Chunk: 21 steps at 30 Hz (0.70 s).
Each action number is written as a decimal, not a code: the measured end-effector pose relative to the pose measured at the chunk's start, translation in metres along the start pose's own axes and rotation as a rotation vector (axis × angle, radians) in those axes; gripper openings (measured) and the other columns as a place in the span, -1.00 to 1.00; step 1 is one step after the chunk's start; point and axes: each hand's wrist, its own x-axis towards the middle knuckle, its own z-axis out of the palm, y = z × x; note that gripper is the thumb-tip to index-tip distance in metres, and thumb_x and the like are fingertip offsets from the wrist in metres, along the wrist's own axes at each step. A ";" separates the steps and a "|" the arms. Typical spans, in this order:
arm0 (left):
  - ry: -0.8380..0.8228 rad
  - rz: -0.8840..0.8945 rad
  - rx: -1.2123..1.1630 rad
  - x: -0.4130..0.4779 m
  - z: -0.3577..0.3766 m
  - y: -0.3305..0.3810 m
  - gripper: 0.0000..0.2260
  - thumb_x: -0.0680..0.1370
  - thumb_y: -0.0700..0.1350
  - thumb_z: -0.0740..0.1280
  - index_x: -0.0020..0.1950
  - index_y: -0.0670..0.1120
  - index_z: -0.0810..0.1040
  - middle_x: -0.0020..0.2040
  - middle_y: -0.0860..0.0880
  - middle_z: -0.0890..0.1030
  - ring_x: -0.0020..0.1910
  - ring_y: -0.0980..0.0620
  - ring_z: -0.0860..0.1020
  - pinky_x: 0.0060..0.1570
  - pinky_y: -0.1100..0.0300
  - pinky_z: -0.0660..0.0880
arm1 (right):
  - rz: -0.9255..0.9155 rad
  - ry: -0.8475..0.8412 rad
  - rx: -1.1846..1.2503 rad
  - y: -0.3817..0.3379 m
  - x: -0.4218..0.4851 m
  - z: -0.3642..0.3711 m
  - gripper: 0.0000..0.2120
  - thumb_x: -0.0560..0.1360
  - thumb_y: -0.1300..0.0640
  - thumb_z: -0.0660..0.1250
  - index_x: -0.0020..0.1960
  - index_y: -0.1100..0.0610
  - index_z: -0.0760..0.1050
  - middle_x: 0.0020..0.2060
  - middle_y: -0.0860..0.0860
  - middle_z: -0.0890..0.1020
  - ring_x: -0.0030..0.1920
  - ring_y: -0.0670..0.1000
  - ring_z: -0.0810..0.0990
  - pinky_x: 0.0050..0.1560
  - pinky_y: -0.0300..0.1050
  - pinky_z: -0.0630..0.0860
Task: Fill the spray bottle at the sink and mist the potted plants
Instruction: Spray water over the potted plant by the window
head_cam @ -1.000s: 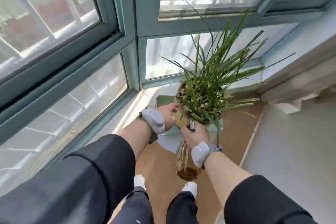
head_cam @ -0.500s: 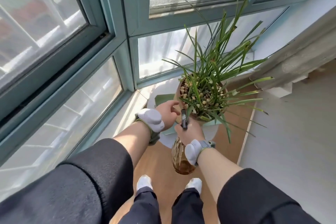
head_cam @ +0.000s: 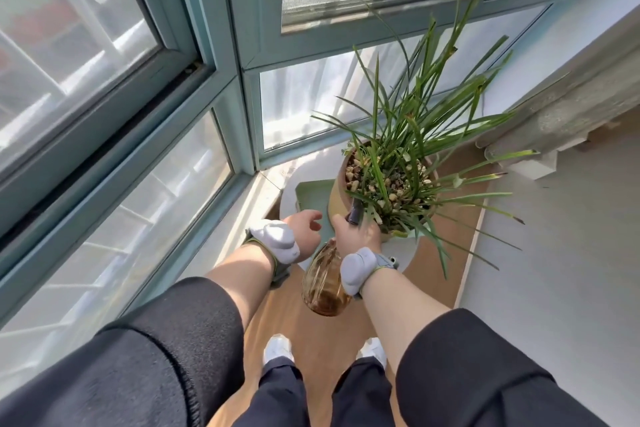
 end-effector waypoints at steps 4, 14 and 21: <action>-0.067 0.013 0.063 -0.003 0.003 -0.001 -0.51 0.50 -0.21 0.23 0.44 -0.08 0.28 0.34 -0.03 0.46 0.31 0.01 0.43 0.30 0.19 0.32 | 0.000 0.138 0.081 -0.006 -0.001 -0.001 -0.86 0.52 0.09 0.20 -0.20 0.08 0.40 -0.31 -0.04 0.38 -0.31 -0.09 0.35 -0.28 -0.25 0.26; -0.134 0.063 0.128 -0.007 -0.005 0.001 -0.64 0.43 -0.21 0.23 0.22 -0.09 0.52 0.17 -0.10 0.59 0.15 -0.08 0.54 0.19 0.08 0.45 | -0.117 0.019 -0.110 -0.015 0.002 0.001 -0.83 0.47 -0.01 0.14 -0.29 -0.06 0.25 -0.16 0.06 0.42 -0.07 0.02 0.31 -0.02 -0.06 0.36; -0.175 0.016 0.160 -0.006 -0.002 -0.006 -0.54 0.42 -0.16 0.23 0.34 -0.02 0.42 0.25 -0.05 0.54 0.20 -0.03 0.51 0.25 0.10 0.41 | -0.064 -0.059 -0.103 -0.010 0.000 -0.003 -0.77 0.33 -0.19 0.05 -0.32 -0.09 0.06 -0.05 0.07 0.33 -0.06 0.04 0.25 -0.06 -0.19 0.17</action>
